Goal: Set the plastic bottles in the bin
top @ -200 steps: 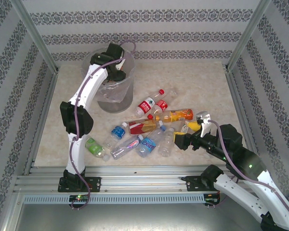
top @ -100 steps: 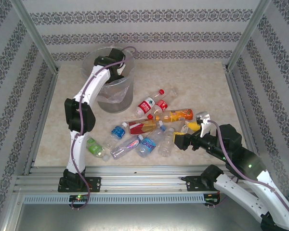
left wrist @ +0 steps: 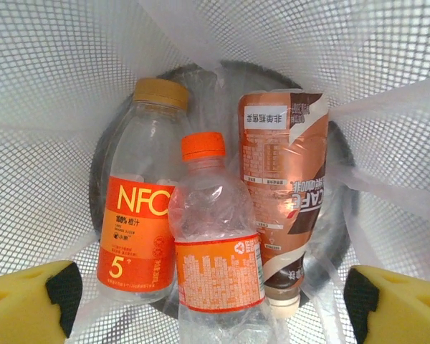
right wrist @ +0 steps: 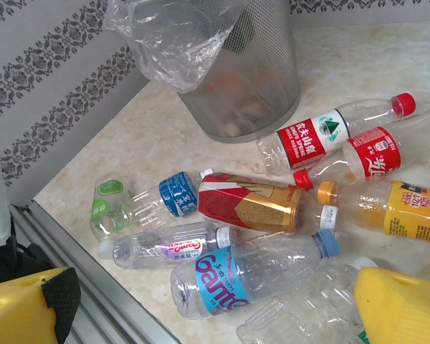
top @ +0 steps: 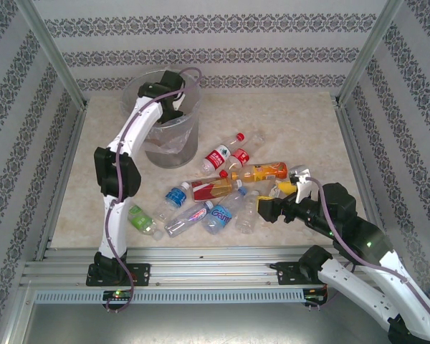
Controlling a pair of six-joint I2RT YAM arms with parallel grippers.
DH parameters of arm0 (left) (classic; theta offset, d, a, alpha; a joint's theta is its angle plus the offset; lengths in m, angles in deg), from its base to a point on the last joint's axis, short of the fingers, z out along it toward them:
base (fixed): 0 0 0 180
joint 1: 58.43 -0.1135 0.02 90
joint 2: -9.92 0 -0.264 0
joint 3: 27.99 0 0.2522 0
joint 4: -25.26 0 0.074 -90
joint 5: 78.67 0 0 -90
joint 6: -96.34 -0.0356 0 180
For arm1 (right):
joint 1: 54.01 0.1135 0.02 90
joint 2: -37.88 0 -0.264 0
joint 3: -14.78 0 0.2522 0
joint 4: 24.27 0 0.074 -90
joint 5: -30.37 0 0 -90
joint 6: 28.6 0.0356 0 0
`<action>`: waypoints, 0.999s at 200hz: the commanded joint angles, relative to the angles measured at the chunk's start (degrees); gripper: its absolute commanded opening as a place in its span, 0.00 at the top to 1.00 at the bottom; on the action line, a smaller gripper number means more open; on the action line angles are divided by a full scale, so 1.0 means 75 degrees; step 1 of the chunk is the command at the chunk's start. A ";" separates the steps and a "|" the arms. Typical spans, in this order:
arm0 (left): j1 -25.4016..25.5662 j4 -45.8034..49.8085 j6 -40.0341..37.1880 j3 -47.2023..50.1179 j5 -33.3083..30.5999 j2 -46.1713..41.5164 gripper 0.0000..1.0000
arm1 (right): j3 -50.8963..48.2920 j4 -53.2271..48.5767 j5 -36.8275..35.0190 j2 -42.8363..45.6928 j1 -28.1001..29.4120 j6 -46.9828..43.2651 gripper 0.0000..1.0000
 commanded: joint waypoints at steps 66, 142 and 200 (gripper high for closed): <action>-0.0054 0.0101 0.0592 -0.0280 0.1078 -0.1766 0.00 | 0.0028 0.0225 -0.0163 -0.0070 -0.0126 0.0220 0.03; -0.0060 -0.1471 0.1058 0.1693 0.1597 -0.3669 0.00 | 0.0183 -0.0455 -0.1618 -0.0162 -0.0153 0.0918 0.05; 0.0041 -0.4706 0.1556 0.5096 0.3632 -0.5728 0.00 | 0.0163 -0.1222 -0.2657 -0.0602 -0.0336 0.1678 0.09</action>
